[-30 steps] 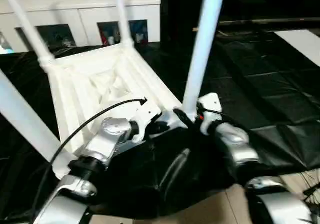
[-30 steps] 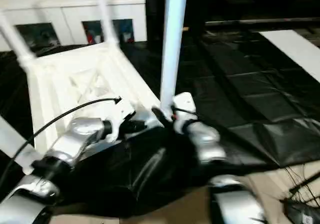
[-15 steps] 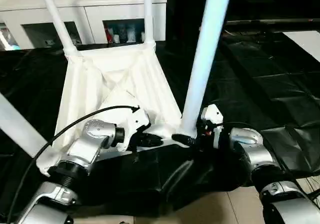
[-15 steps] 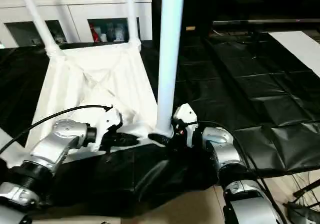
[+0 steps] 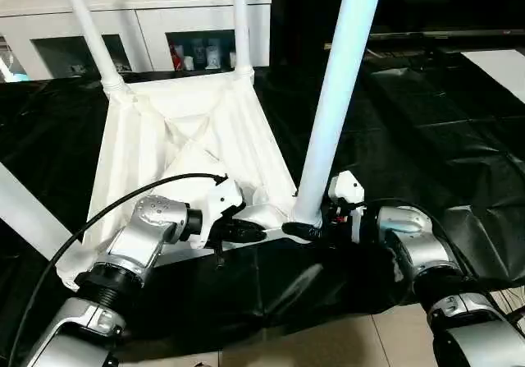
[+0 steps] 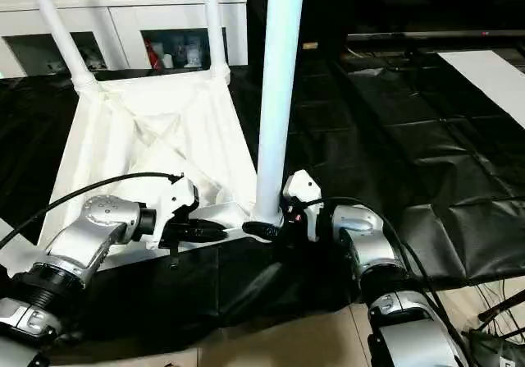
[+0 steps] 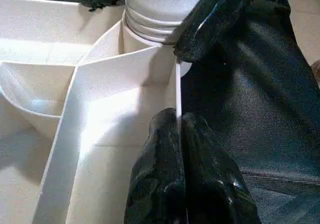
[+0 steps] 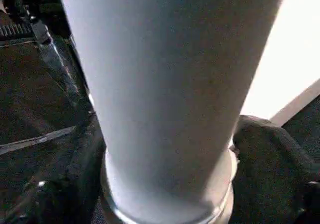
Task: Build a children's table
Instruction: Rotate leg to tighten
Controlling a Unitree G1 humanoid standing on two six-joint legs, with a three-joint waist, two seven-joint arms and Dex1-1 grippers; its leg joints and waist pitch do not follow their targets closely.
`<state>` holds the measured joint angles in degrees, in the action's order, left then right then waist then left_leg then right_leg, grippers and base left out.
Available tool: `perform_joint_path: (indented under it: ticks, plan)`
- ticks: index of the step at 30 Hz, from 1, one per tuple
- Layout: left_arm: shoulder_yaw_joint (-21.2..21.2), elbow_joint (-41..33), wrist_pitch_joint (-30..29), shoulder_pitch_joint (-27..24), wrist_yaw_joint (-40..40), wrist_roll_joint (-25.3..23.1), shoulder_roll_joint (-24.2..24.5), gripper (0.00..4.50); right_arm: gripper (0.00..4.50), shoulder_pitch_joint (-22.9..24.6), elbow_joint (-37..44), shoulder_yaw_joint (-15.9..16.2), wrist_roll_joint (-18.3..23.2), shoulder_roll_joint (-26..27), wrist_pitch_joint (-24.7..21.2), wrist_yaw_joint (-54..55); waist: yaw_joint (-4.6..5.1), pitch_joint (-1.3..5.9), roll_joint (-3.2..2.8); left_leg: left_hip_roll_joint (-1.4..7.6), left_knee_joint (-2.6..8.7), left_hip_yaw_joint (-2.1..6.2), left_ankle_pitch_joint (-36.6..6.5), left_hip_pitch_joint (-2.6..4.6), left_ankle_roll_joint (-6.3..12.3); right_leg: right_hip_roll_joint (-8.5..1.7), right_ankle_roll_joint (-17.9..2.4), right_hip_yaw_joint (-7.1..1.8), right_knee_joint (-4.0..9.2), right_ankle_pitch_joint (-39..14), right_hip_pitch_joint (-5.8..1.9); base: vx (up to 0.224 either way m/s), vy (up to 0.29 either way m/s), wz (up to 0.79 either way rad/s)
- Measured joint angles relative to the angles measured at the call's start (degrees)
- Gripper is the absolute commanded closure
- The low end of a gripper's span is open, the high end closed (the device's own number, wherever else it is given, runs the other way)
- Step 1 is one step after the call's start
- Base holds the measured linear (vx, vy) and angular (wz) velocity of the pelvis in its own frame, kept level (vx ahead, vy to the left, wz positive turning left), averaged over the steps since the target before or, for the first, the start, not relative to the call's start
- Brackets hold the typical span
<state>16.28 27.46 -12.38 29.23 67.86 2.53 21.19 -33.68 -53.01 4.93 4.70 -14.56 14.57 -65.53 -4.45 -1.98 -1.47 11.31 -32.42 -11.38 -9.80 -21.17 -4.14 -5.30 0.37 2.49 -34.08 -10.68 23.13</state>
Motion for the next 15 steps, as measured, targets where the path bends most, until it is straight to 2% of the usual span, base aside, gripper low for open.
perform_joint_path:
  ticks: [1, 3, 6, 8, 15]
  plan:
    - [0.00, 0.00, -0.01, 0.00, -0.01, -0.01, 0.03, 4.50, 0.91, 0.00, -0.02, 0.01, -0.01, 0.01, 0.00, 0.00, 0.00, 0.00, 0.04, 0.00, 0.00, 0.00, 0.00, 0.00, 0.00, 0.00, 0.00, 0.00, 0.00, 0.00, 0.00, 0.000, 0.000, 0.00]
    - [-0.01, -0.19, -0.23, -0.03, -0.02, 0.00, 0.07, 4.50, 1.21, 0.00, -0.07, 0.01, -0.01, 0.06, 0.01, -0.03, 0.00, -0.01, 0.13, 0.01, -0.02, 0.00, 0.00, 0.01, 0.00, 0.00, 0.00, 0.00, -0.02, 0.00, 0.00, 0.000, 0.000, 0.00]
    - [-0.01, -0.25, -0.37, -0.03, -0.02, 0.00, 0.20, 4.50, 1.26, 0.00, -0.07, 0.09, -0.03, 0.26, 0.23, -0.46, 0.12, 0.00, 0.15, 0.01, -0.04, 0.00, 0.00, 0.01, 0.00, 0.00, 0.00, -0.01, -0.02, 0.00, -0.01, 0.000, 0.000, 0.00]
    - [-0.01, -0.28, -0.37, -0.09, -0.02, 0.00, 0.21, 4.50, 1.58, -0.01, -0.07, 0.09, -0.05, 0.26, 0.55, -0.61, 0.14, 0.00, 0.15, 0.01, -0.05, 0.00, 0.00, 0.01, 0.00, 0.00, 0.00, -0.01, -0.03, 0.00, -0.01, 0.000, 0.000, 0.00]
    - [-0.01, -0.30, -0.39, -0.09, -0.08, -0.02, 0.21, 4.50, 1.75, -0.01, -0.07, 0.10, -0.06, 0.30, 0.59, -0.66, 0.11, 0.01, 0.15, 0.01, -0.06, 0.00, 0.00, 0.02, 0.00, 0.00, -0.01, 0.00, -0.05, 0.00, -0.01, 0.000, 0.000, 0.00]
